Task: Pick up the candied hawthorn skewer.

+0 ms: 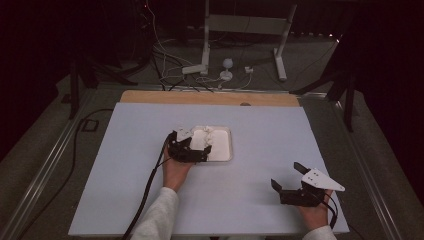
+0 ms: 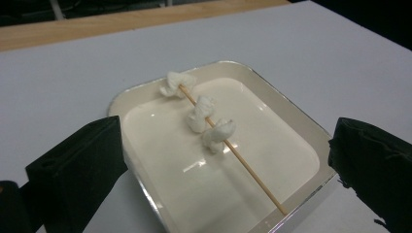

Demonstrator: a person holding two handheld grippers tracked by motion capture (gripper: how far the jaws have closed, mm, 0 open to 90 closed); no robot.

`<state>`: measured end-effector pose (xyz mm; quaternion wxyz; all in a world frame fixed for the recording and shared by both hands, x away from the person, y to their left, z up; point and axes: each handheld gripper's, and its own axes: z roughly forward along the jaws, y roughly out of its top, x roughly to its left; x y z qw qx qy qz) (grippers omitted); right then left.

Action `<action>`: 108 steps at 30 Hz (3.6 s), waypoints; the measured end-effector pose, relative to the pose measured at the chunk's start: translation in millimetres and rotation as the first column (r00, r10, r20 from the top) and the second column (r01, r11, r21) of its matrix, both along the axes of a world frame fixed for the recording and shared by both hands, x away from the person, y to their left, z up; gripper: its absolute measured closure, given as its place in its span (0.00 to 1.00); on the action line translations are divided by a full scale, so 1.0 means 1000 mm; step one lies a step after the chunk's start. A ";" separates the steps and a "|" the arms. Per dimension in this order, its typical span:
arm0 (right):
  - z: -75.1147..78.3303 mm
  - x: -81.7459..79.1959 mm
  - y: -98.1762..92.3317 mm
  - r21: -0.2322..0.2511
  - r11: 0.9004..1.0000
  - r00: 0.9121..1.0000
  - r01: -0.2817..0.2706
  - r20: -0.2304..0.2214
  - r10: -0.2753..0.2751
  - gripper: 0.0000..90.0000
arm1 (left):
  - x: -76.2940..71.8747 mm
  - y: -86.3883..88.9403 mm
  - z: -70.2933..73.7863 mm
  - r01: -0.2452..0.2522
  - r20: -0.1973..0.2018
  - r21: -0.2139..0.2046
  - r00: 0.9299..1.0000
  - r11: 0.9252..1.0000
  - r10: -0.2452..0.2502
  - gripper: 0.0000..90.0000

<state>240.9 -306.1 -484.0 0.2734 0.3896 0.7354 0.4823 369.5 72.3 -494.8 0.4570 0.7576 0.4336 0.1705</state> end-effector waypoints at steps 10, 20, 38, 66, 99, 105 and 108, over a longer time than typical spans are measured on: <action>0.000 0.000 0.000 0.000 1.000 1.000 -0.001 -0.002 0.001 0.00 | 0.004 -0.019 -0.013 0.016 -0.069 0.048 0.998 0.999 -0.012 0.07; 0.000 0.000 0.000 0.001 1.000 1.000 -0.001 -0.005 0.001 0.00 | 0.006 -0.035 -0.026 0.017 -0.132 0.145 0.991 0.989 0.002 0.18; -0.001 0.000 0.000 0.001 1.000 1.000 -0.008 -0.009 0.008 0.00 | 0.012 -0.016 -0.018 -0.045 -0.241 0.195 0.966 0.980 0.092 0.92; -0.002 0.001 0.001 -0.001 1.000 1.000 -0.016 -0.016 0.016 0.00 | -0.003 0.005 0.004 -0.042 -0.225 0.027 0.973 0.999 0.047 1.00; 0.023 0.011 0.009 0.060 0.996 0.998 -0.064 -0.022 0.065 0.00 | -0.059 0.080 0.028 -0.013 -0.060 -0.190 0.998 0.982 0.001 1.00; 0.036 0.028 0.017 0.068 0.994 0.996 -0.084 -0.032 0.087 0.00 | -0.065 0.086 0.031 0.010 -0.023 -0.211 1.000 0.978 -0.015 1.00; 0.041 0.036 0.024 0.070 0.992 0.994 -0.104 -0.035 0.106 0.00 | -0.067 0.087 0.033 0.029 -0.002 -0.222 1.000 0.975 -0.030 1.00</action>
